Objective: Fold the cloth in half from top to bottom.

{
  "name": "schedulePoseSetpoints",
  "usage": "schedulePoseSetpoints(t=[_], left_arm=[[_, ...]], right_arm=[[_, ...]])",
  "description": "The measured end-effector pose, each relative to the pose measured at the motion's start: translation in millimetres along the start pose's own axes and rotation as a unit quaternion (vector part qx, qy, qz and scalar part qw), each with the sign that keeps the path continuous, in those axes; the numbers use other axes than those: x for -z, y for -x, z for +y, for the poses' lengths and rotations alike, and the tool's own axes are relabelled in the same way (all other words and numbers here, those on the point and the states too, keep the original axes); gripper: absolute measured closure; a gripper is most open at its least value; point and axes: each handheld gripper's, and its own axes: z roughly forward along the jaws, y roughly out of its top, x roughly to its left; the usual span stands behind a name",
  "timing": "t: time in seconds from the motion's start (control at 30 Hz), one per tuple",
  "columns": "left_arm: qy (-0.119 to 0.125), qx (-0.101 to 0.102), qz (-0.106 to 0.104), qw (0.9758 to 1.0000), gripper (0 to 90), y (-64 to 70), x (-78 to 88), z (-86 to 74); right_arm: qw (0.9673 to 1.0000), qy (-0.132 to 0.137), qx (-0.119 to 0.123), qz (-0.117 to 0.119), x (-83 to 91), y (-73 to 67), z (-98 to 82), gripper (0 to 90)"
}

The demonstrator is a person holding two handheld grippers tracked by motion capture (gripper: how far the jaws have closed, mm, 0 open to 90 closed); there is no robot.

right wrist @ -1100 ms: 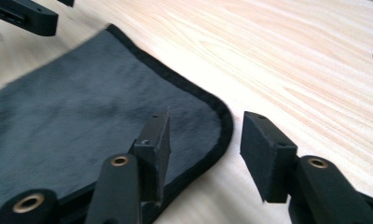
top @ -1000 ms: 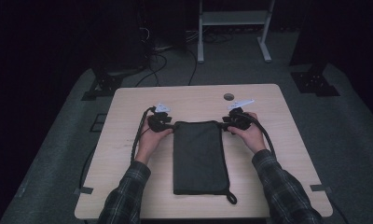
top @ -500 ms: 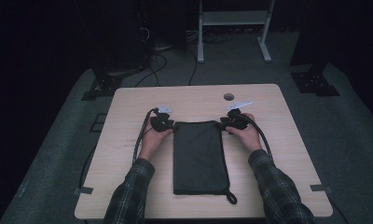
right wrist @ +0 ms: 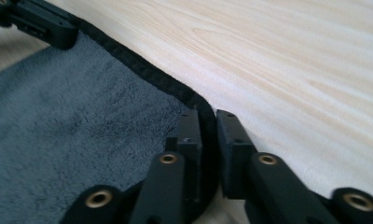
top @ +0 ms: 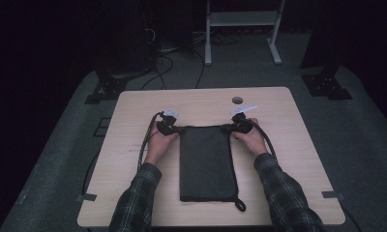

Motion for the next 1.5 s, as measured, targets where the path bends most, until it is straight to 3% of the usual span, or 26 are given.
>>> schedulePoseSetpoints(t=[0.13,0.3,0.47,0.73,1.0,1.17,1.5], left_arm=[[0.028,0.011,-0.013,0.9995,85.5,-1.4,6.2,1.4],[0.049,0.001,-0.022,0.9986,85.5,1.7,20.3,10.6],[0.061,-0.011,-0.030,0.9976,85.4,11.5,38.6,15.1],[0.085,-0.024,-0.059,0.9943,85.4,27.6,69.7,5.7],[0.091,-0.048,-0.095,0.9902,85.3,48.4,93.6,-12.9],[0.086,-0.051,-0.114,0.9885,85.3,64.0,101.6,-27.8],[0.073,-0.055,-0.132,0.9871,85.3,89.5,115.6,-62.4]], right_arm=[[0.9999,-0.009,-0.007,-0.004,3.1,-0.4,2.3,83.2],[0.9999,0.010,-0.009,0.003,16.3,-2.1,8.5,83.5],[0.9994,0.028,0.003,0.018,36.0,-11.0,16.2,83.5],[0.9971,0.046,0.033,0.052,66.9,-32.9,19.0,83.7],[0.9937,0.051,0.045,0.089,88.2,-47.5,-6.0,83.6],[0.9925,0.041,0.056,0.101,97.1,-59.3,-22.9,83.6],[0.9896,0.027,0.067,0.124,110.2,-83.2,-51.7,83.6]])
